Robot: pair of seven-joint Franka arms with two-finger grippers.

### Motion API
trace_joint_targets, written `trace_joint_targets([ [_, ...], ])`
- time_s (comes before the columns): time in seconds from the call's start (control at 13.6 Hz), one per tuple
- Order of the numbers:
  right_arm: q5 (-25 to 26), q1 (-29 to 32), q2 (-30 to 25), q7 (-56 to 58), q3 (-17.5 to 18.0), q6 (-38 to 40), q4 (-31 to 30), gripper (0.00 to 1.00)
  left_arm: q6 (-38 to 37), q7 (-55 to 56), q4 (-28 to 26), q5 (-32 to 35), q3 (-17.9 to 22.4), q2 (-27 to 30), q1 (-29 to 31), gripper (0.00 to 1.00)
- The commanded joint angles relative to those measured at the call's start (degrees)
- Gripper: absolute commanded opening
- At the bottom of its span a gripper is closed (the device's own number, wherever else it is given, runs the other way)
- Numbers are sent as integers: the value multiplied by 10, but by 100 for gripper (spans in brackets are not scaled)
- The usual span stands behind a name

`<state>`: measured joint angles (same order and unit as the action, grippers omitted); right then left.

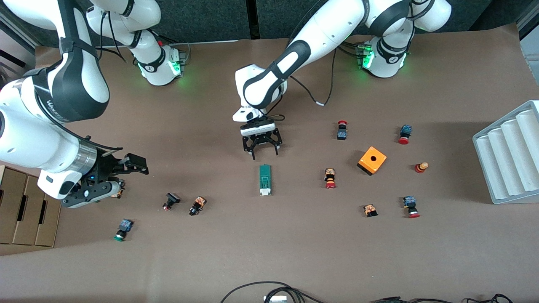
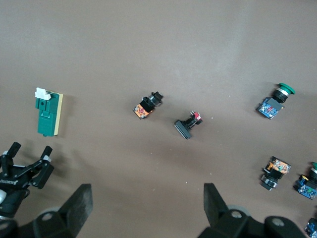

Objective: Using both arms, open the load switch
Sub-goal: 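Position the open left gripper above the switch's white lever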

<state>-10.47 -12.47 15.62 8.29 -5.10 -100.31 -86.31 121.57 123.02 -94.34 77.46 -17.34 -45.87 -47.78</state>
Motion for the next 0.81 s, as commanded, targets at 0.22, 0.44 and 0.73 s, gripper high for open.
trace_joint_targets([
  [0.22, -11, 1, -5, 4, -2, 3, 4, 100, -19, 84, 2, 109, 6, -31, -14, 98],
  [0.44, -11, -1, -5, 1, -2, 3, 4, 100, -21, 93, 5, 120, 6, -43, -15, 98],
  [0.73, -17, -4, -5, 1, -2, 0, 4, 100, -26, 137, 6, 160, 6, -53, -15, 99],
])
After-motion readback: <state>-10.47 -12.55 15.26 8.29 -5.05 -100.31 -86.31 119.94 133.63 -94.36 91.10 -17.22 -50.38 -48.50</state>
